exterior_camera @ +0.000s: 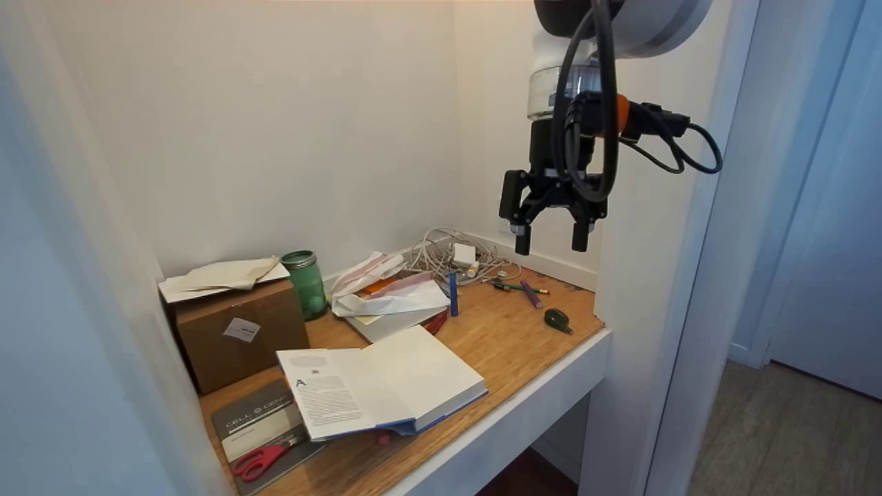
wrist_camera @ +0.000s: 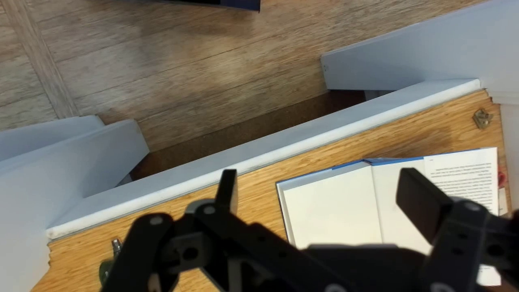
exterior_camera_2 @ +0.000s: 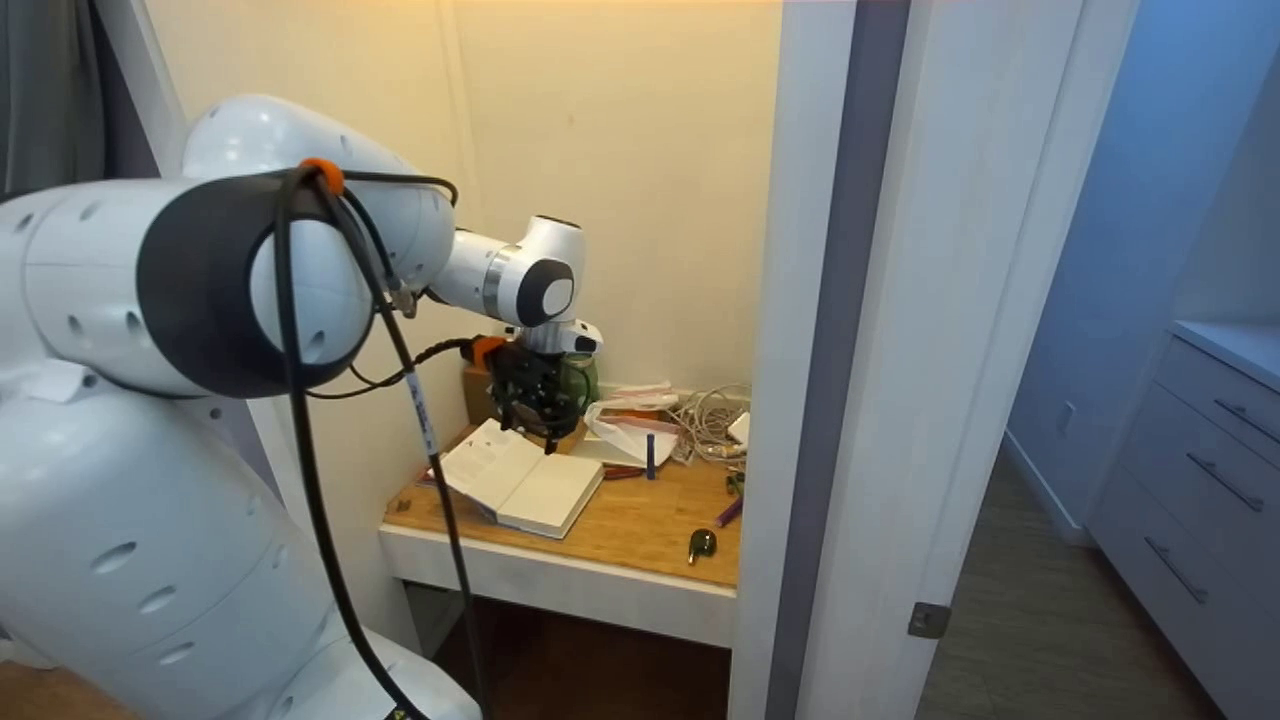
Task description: Close the book
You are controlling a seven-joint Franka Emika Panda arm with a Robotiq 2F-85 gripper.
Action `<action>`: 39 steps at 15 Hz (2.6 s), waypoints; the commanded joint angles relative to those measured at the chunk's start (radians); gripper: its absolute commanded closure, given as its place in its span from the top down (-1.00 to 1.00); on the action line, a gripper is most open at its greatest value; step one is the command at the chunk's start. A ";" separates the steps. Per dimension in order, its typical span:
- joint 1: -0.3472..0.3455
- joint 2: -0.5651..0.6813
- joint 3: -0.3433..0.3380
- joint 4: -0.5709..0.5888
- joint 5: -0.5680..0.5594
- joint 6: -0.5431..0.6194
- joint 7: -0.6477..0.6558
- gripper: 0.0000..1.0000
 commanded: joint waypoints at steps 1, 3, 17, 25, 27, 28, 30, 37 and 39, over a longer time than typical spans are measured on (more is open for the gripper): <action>0.037 0.064 0.028 0.047 -0.004 0.041 -0.055 1.00; 0.066 0.110 0.059 0.069 -0.005 0.101 -0.062 1.00; 0.178 0.408 0.170 0.167 0.033 0.419 -0.260 1.00; 0.237 0.514 0.184 0.266 -0.090 0.412 -0.230 1.00; 0.266 0.563 0.188 0.307 -0.135 0.424 -0.223 1.00; 0.278 0.588 0.188 0.330 -0.148 0.438 -0.222 1.00; 0.299 0.630 0.187 0.366 -0.163 0.459 -0.218 1.00; 0.375 0.762 0.150 0.484 -0.245 0.482 -0.153 1.00; 0.405 0.793 0.129 0.523 -0.280 0.467 -0.119 1.00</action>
